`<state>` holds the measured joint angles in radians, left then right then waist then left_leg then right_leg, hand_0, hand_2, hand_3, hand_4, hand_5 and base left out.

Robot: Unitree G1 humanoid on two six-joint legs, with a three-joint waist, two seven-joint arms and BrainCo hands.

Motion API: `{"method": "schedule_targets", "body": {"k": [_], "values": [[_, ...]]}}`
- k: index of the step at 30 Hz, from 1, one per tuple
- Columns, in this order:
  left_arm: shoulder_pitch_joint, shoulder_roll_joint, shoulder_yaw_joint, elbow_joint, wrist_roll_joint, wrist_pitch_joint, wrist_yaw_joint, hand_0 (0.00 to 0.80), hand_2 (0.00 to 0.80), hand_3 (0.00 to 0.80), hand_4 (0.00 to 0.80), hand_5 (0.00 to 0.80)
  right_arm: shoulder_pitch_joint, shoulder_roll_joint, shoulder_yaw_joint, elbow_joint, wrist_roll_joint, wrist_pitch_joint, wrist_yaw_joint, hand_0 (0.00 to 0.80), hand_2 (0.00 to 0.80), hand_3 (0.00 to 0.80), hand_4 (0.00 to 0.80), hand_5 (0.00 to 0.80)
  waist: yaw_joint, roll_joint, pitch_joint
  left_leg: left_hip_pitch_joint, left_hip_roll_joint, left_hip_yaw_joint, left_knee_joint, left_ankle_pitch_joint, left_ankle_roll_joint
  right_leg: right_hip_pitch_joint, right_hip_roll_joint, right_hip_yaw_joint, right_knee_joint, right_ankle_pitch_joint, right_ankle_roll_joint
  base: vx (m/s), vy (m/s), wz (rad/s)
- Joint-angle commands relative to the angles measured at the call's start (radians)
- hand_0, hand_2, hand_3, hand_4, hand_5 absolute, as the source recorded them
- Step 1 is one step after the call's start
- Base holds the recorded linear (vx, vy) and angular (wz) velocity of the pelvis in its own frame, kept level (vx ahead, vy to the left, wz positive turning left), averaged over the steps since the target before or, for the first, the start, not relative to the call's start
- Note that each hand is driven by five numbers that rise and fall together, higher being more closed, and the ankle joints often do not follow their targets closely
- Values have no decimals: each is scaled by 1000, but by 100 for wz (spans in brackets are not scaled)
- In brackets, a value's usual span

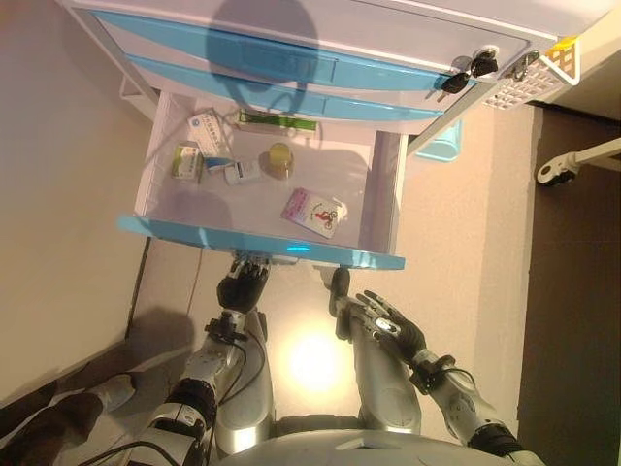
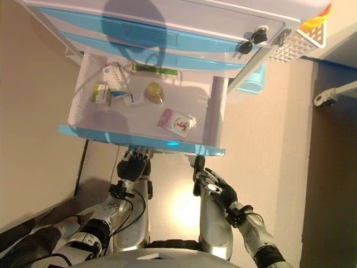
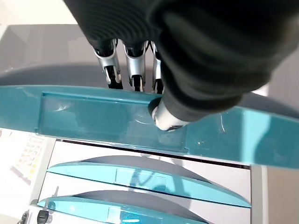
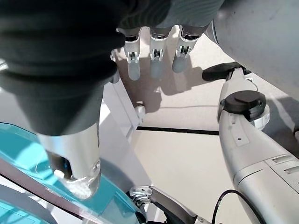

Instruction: Open the drawer and pick up the medicine

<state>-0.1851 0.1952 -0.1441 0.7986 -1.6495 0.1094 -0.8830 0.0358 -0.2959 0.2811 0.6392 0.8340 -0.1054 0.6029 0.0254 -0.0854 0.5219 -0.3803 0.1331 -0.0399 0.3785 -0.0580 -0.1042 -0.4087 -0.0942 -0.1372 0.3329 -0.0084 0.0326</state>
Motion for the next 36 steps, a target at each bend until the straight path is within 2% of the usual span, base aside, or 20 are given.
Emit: {"method": "schedule_targets", "body": {"k": [1,9,10,11,12,17,22,25,27,32,34,36], "values": [[179,49,70,154,-24,-7,211,800,800,800,800,800,98,17,2,-38,-12,-7,27,0,0,0,0,0,14,-44,-14,-23,-53,22,-24,76,75,49,3,-49,51,-21,5,1,-10,6],[209,66,90,155,-14,15,229,800,800,800,800,800,109,3,-14,-46,-9,-9,21,0,0,0,0,0,18,-29,-10,-20,-59,19,-23,75,74,51,-3,-50,54,-26,4,8,26,4],[213,67,91,154,-14,22,233,536,536,536,536,536,111,1,-17,-46,-10,-9,20,0,0,0,0,0,18,-27,-10,-19,-60,19,-23,75,74,51,-4,-50,54,-26,4,8,34,2],[217,67,92,154,-6,30,245,56,56,56,56,56,113,-2,-20,-44,-10,-12,21,0,0,0,0,0,18,-25,-11,-19,-61,19,-23,75,74,51,-4,-49,56,-27,4,6,32,2],[220,68,91,154,-5,30,253,0,0,0,0,0,114,-4,-22,-46,-10,-13,18,0,0,0,0,0,19,-24,-10,-21,-62,18,-21,75,75,49,-5,-49,57,-28,3,4,30,3],[199,77,91,170,-4,48,326,0,0,0,0,0,103,-11,-25,-45,-8,-5,17,0,0,0,0,0,14,-23,-15,-29,-61,19,-9,74,75,41,-5,-44,72,-33,1,1,16,3],[149,89,100,200,-11,31,395,0,0,0,0,0,95,-14,-13,-41,-21,12,15,0,0,0,0,0,2,-31,-24,-32,-55,21,-3,75,73,39,2,-36,76,-36,2,5,9,2],[104,94,117,246,-11,39,440,0,0,0,0,0,83,-12,-10,-27,-35,23,16,0,0,0,0,0,-8,-35,-32,-37,-50,23,9,74,71,34,4,-31,85,-40,3,10,23,-1],[79,99,130,278,-21,51,512,0,0,0,0,0,77,-16,-7,-22,-43,29,20,0,0,0,0,0,-15,-38,-36,-39,-48,24,16,73,70,32,6,-27,91,-42,4,16,36,-3],[34,116,165,353,29,37,560,0,0,0,0,0,65,-18,5,-12,-56,28,13,0,0,0,0,0,-27,-47,-46,-39,-41,25,28,71,68,34,12,-17,96,-47,2,5,3,-1],[21,124,184,377,44,31,567,0,0,0,0,0,64,-21,1,0,-73,14,-30,0,0,0,0,0,-32,-50,-51,-38,-40,27,32,69,66,35,14,-12,95,-48,3,21,15,-3],[14,135,193,395,72,14,570,0,0,0,0,0,59,-29,-15,26,-110,5,-152,0,0,0,0,0,-34,-53,-57,-36,-37,29,34,67,65,40,15,-9,89,-46,5,18,-2,-4]]}}
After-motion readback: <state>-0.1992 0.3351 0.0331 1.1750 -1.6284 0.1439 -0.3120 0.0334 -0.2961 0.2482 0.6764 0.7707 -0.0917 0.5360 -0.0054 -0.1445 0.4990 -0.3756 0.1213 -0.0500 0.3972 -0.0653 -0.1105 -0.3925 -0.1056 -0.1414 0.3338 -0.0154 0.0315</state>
